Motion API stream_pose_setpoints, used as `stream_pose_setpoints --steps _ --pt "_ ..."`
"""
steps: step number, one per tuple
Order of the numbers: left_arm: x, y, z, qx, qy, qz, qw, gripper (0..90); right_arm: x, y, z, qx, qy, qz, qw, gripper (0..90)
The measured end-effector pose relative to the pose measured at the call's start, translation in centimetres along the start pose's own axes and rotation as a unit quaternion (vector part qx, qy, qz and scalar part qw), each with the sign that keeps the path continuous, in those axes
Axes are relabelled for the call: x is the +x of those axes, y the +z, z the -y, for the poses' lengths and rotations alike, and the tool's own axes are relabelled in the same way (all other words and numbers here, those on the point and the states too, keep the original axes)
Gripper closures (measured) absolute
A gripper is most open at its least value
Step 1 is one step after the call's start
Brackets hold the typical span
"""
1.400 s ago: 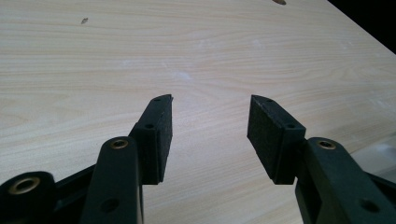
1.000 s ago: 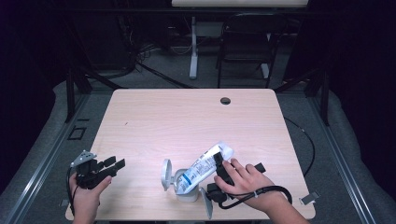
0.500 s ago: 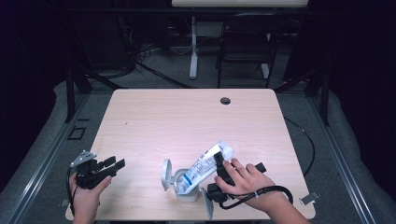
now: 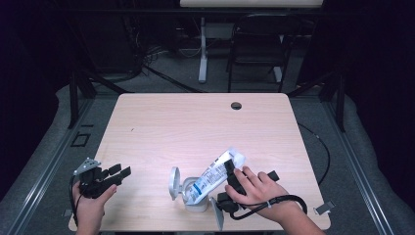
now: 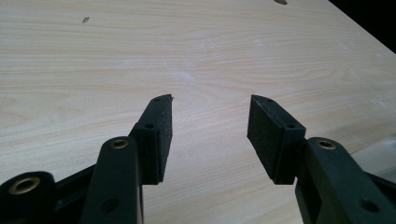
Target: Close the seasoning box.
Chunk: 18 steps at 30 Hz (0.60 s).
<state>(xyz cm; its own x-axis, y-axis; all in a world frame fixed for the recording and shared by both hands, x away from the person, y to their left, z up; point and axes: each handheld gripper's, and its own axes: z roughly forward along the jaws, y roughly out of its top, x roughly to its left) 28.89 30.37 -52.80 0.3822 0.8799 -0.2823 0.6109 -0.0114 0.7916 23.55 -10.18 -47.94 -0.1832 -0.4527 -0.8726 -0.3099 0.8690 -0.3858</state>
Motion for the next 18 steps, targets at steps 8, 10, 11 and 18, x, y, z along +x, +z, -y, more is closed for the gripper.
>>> stream_pose_setpoints --steps 8,10,11,18 --pt "0.0 0.01 0.0 0.0 0.0 0.0 1.0 50.8 -0.05 -0.08 0.0 0.004 -0.003 0.0 1.0 83.9" --pt "0.01 0.01 0.0 0.0 0.0 0.0 1.0 50.8 0.03 -0.01 0.01 0.0 -0.001 -0.001 1.0 84.0" --pt "0.01 0.01 0.0 0.0 0.0 0.0 1.0 50.8 0.04 0.0 0.0 0.0 0.001 -0.001 1.0 84.2" --pt "0.01 0.01 0.01 0.0 0.0 0.0 1.0 50.8 0.03 0.02 0.01 0.002 0.002 0.0 1.0 84.7"
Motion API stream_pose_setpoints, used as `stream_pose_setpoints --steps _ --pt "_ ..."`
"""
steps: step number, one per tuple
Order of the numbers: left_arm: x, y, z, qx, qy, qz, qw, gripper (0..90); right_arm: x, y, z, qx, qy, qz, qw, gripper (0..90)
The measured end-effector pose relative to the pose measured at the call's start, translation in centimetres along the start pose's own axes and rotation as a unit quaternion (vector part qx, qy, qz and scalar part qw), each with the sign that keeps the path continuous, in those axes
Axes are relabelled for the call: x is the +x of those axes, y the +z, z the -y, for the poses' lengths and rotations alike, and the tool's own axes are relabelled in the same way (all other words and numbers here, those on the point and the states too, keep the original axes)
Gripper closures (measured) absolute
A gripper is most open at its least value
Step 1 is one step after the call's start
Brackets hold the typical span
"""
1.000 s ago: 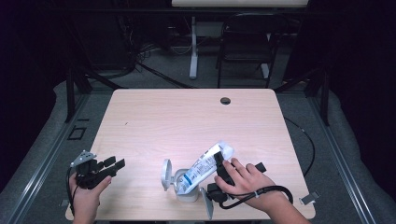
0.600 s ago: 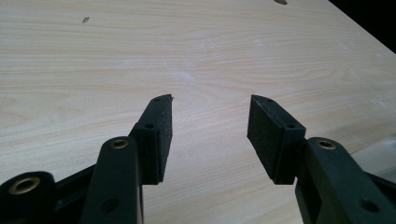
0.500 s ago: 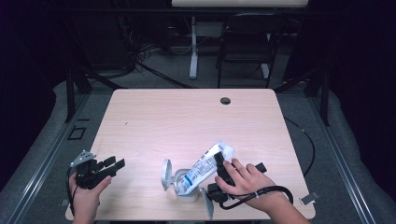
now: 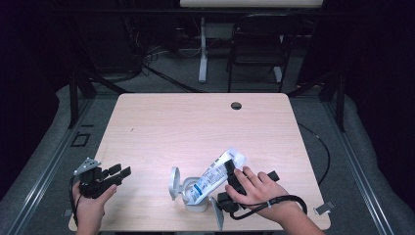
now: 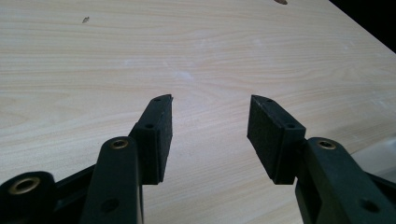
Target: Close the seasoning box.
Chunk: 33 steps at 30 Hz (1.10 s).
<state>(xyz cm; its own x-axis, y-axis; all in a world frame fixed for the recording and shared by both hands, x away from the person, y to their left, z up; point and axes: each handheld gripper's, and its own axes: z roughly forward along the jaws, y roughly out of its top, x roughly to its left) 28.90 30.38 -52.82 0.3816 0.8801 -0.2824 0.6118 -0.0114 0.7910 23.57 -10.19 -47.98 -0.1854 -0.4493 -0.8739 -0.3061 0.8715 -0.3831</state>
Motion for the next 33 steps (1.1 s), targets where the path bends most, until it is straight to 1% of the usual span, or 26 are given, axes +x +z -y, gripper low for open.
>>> stream_pose_setpoints --steps 11,12,13,14,15,16,18,20,21,22,26,28,30,33 --pt "0.04 0.05 0.03 -0.001 0.0 -0.001 1.0 50.8 0.0 -0.07 0.07 0.001 0.0 0.003 1.0 84.7" --pt "0.04 0.04 0.03 -0.001 0.0 -0.001 1.0 50.8 -0.11 -0.19 0.02 0.009 -0.004 0.002 1.0 84.7" --pt "0.04 0.04 0.03 -0.001 0.0 -0.001 1.0 50.8 -0.04 -0.12 0.07 0.004 0.0 0.002 1.0 84.8" --pt "0.04 0.03 0.03 -0.002 0.0 -0.001 1.0 50.7 -0.18 -0.28 -0.02 0.014 -0.009 0.003 0.9999 84.8" --pt "0.04 0.03 0.03 -0.001 0.0 -0.001 1.0 50.8 -0.12 -0.21 0.02 0.009 -0.005 0.002 0.9999 84.8" --pt "0.04 0.03 0.03 -0.001 -0.001 -0.001 1.0 50.8 0.07 -0.06 0.12 0.0 0.006 0.001 1.0 84.7" --pt "0.04 0.03 0.04 -0.001 -0.001 -0.001 1.0 50.8 -0.07 -0.18 0.07 0.006 -0.002 0.003 1.0 84.7" --pt "0.04 0.04 0.04 -0.003 -0.001 -0.001 1.0 50.8 0.03 -0.12 0.15 0.0 0.005 0.003 1.0 84.7" --pt "0.04 0.04 0.04 -0.003 -0.001 -0.001 1.0 50.8 0.0 -0.15 0.15 0.002 0.001 0.004 1.0 84.7" --pt "0.04 0.04 0.04 -0.003 -0.001 -0.001 1.0 50.8 0.01 -0.14 0.19 0.0 0.004 0.004 1.0 84.8" --pt "0.04 0.05 0.05 -0.003 -0.001 -0.001 1.0 50.8 0.0 -0.13 0.27 -0.003 0.001 0.005 1.0 84.7" --pt "0.04 0.05 0.05 -0.003 -0.001 -0.001 1.0 50.8 -0.08 -0.2 0.29 0.0 -0.003 0.008 1.0 84.7" --pt "0.04 0.05 0.05 -0.003 -0.001 -0.001 1.0 50.7 -0.11 -0.27 0.23 0.008 -0.014 0.012 0.9998 84.7" --pt "0.04 0.04 0.05 -0.003 -0.001 -0.001 1.0 50.8 -0.1 -0.27 0.22 0.007 -0.017 0.014 0.9997 84.7"
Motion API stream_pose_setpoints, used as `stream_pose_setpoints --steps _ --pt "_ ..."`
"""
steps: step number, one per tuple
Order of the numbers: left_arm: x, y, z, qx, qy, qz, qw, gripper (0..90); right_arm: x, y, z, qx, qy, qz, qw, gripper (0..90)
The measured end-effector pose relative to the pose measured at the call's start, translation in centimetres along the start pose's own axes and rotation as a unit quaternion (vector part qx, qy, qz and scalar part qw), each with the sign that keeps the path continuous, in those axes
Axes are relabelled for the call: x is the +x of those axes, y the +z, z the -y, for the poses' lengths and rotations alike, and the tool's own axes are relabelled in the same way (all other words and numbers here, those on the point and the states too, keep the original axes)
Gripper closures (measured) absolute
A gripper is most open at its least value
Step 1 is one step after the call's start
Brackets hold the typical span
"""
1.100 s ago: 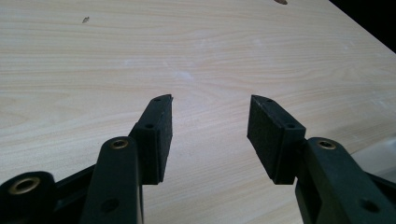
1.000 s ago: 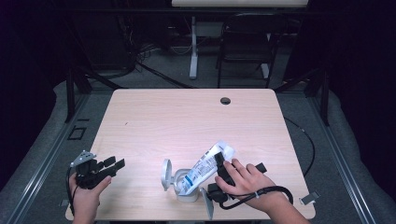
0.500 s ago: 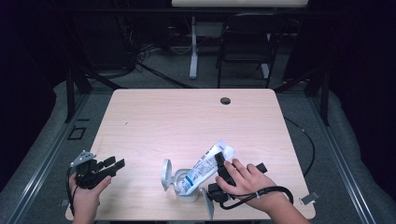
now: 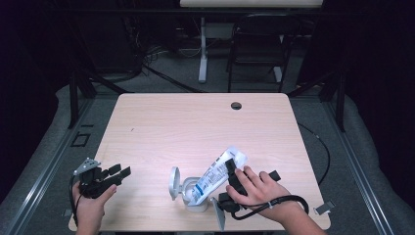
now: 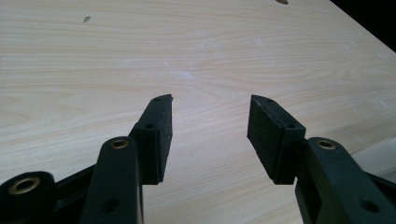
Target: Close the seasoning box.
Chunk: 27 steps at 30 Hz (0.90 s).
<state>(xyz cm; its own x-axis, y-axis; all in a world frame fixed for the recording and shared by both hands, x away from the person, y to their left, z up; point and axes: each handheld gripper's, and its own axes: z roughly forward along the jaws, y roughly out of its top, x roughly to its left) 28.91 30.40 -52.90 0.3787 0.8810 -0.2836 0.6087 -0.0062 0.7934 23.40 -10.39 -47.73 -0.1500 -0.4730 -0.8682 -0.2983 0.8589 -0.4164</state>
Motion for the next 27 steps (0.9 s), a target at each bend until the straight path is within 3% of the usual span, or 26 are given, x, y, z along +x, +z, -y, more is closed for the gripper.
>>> stream_pose_setpoints --steps 10,11,18,19,27 --pt "0.05 0.04 0.03 0.0 -0.001 0.0 1.0 50.8 -0.07 0.04 -0.02 -0.002 -0.003 0.003 1.0 84.5" --pt "0.07 0.05 0.05 0.001 -0.002 0.0 1.0 50.7 -0.28 -0.18 -0.14 0.011 -0.017 0.004 0.9998 84.5" --pt "0.09 -0.05 0.03 0.002 -0.002 0.001 1.0 50.7 -0.47 -0.25 -0.17 0.009 -0.018 0.003 0.9998 84.5" --pt "0.08 -0.05 0.03 0.001 -0.002 0.001 1.0 50.7 -0.4 -0.24 -0.14 0.008 -0.008 -0.003 0.9999 84.5" --pt "0.14 -0.07 0.03 0.002 -0.002 0.0 1.0 50.7 -0.42 -0.04 0.0 -0.002 -0.008 0.005 1.0 84.6"
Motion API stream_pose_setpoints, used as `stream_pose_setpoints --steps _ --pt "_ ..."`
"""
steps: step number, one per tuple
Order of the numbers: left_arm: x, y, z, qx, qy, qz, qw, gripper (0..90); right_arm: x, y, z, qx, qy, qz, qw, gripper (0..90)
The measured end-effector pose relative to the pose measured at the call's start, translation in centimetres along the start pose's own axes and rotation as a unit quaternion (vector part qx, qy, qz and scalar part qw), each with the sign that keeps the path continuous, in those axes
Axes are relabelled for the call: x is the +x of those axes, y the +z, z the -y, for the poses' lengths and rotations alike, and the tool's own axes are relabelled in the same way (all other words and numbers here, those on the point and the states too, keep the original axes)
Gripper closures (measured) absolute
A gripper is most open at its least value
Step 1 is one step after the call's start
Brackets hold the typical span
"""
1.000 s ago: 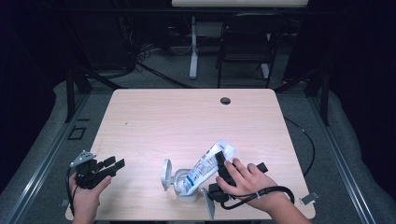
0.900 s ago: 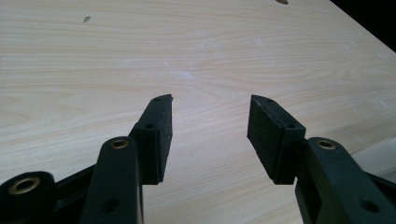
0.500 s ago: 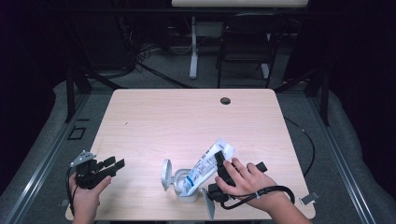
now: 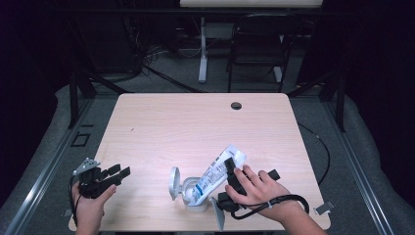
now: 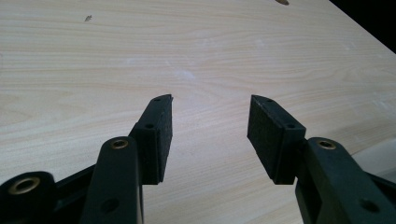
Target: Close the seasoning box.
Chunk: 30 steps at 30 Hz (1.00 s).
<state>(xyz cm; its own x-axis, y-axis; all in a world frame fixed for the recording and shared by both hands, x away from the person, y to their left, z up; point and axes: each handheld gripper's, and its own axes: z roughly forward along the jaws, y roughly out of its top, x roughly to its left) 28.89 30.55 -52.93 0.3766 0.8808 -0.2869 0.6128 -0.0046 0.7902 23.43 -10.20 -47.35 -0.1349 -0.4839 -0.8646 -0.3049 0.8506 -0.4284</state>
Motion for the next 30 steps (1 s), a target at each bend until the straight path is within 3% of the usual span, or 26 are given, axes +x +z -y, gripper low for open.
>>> stream_pose_setpoints --steps 7,11,17,21,22,30 --pt "-0.06 0.03 0.0 -0.001 0.0 0.0 1.0 50.7 0.05 0.03 0.07 -0.003 0.004 0.0 1.0 84.6" --pt "-0.08 0.03 0.01 -0.001 0.001 0.0 1.0 50.7 -0.09 -0.28 -0.02 0.017 -0.008 0.001 0.9998 84.6" --pt "-0.06 -0.01 0.01 0.0 0.001 -0.001 1.0 50.7 0.07 -0.18 0.14 0.004 0.001 0.001 1.0 84.6" --pt "-0.06 -0.04 0.01 0.0 0.001 -0.001 1.0 50.8 0.17 -0.21 0.22 0.005 0.006 0.0 1.0 84.6" --pt "-0.08 -0.04 0.01 0.0 0.001 -0.001 1.0 50.8 0.02 -0.39 0.13 0.015 -0.004 -0.001 0.9999 84.6" --pt "-0.12 -0.1 -0.02 -0.002 0.001 -0.002 1.0 50.7 0.13 -0.35 0.26 0.009 0.004 -0.001 1.0 84.6"
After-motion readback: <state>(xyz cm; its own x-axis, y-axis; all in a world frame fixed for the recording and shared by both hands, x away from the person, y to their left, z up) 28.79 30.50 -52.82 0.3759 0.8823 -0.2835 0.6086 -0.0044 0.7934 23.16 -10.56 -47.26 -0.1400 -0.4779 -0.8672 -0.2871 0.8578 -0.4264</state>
